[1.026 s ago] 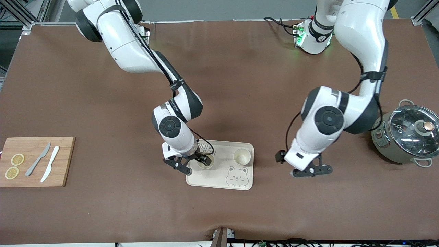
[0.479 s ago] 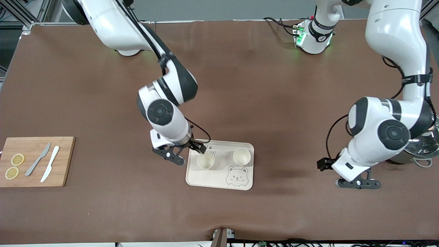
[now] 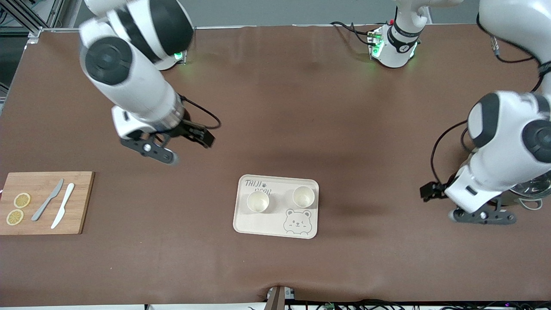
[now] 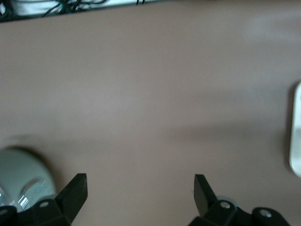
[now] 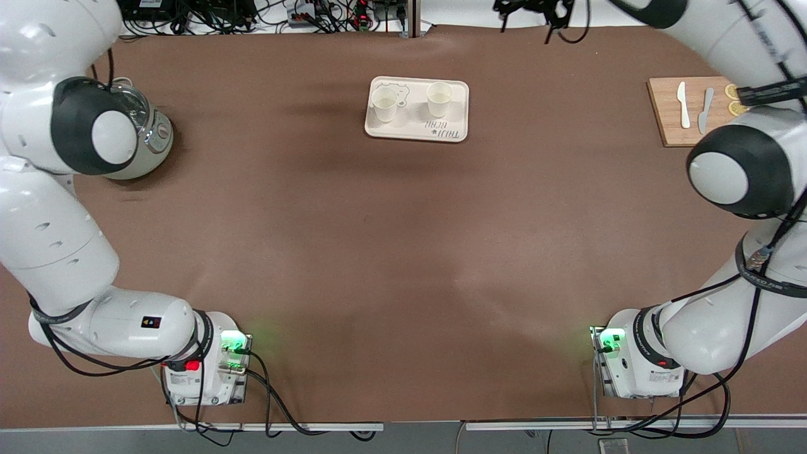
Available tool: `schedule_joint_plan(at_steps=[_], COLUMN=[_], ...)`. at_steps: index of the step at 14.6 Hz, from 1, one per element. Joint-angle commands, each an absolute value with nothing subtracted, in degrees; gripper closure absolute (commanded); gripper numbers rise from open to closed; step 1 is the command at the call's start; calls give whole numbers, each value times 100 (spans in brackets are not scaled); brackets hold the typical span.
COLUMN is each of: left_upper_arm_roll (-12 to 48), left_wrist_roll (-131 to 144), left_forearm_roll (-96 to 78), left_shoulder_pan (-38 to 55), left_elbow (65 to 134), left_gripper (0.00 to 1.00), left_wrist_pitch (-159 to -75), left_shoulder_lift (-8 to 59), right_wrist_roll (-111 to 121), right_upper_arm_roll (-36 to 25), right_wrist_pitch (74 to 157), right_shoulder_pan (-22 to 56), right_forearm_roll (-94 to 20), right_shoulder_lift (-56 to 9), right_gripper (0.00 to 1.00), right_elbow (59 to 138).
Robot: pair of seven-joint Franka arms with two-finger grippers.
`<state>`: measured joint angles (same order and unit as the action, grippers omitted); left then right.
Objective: Place white IKEA cup upright on tray with both arms
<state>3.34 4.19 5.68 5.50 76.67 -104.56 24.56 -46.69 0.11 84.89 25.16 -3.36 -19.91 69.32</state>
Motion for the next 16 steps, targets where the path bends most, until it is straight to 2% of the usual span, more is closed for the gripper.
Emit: schedule_joint_plan(at_steps=[1,4,6,8,12,16], left_upper_arm_roll=[395,396,404,404,431,545], left_wrist_roll=[19,-149,-123,-53,-26,-262], left_forearm_roll=[309,185,185,36,9,61], left_shoulder_pan=[379,211,211,220,237,237], left_elbow=[7954,8015,8470,8683,8508,8429], left_gripper=[0,0,0,0,0,0], left_wrist_pitch=[-9776,-9186,-9105,-9062,-8842,-8395], left_shoulder_lift=[1716,1206,618,142,18,18], right_wrist_roll=[-3905,-2896,-2183,-1507,-283,-264], right_upper_arm_roll=[79,62,44,35,35,35], right_wrist_pitch=[8350,8315,8306,8279,8525,9025], right_shoulder_pan=[2014,1382,969,556,-376,-422], right_forearm_roll=[-378,-492,-492,-440,-343,-106], right_shoulder_lift=[-1075,-240,95,176,123,123], right_gripper=[0,0,0,0,0,0], right_elbow=[7811,8620,8998,9131,9149,9544])
